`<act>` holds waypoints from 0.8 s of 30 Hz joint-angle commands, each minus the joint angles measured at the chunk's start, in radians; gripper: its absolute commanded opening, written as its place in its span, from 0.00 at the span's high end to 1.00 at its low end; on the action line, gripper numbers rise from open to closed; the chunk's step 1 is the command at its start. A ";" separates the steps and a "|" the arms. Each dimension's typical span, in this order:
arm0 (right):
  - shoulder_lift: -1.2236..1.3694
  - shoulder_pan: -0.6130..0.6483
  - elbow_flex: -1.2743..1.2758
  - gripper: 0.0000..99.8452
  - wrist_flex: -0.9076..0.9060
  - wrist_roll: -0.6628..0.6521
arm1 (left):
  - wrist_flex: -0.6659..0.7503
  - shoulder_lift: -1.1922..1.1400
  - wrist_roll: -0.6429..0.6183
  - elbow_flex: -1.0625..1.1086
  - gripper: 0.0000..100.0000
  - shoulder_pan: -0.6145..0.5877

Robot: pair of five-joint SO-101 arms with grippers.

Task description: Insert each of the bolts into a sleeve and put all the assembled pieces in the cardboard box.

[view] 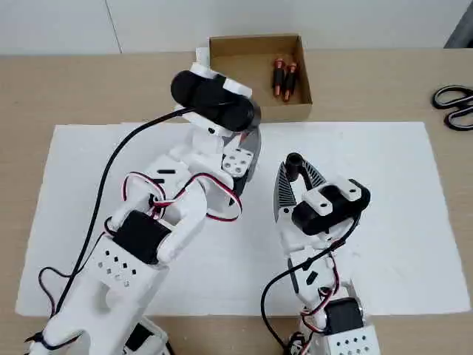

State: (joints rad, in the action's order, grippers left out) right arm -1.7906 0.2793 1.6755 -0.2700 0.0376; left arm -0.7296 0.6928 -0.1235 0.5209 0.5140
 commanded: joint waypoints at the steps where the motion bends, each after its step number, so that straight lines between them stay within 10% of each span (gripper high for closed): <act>1: -0.022 0.007 0.008 1.00 0.005 0.006 | 0.157 0.015 -0.028 -0.008 0.99 0.015; 13: -0.022 0.007 0.008 1.00 0.002 0.006 | 0.328 -0.103 -0.063 -0.001 0.99 -0.020; 24: -0.022 0.007 0.008 1.00 -0.004 0.006 | 0.098 -0.083 -0.161 -0.001 0.99 -0.157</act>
State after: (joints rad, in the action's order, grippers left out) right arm -1.7906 0.2793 1.6755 -0.2716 0.0376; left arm -0.5915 0.5777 -0.2048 0.5301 0.3560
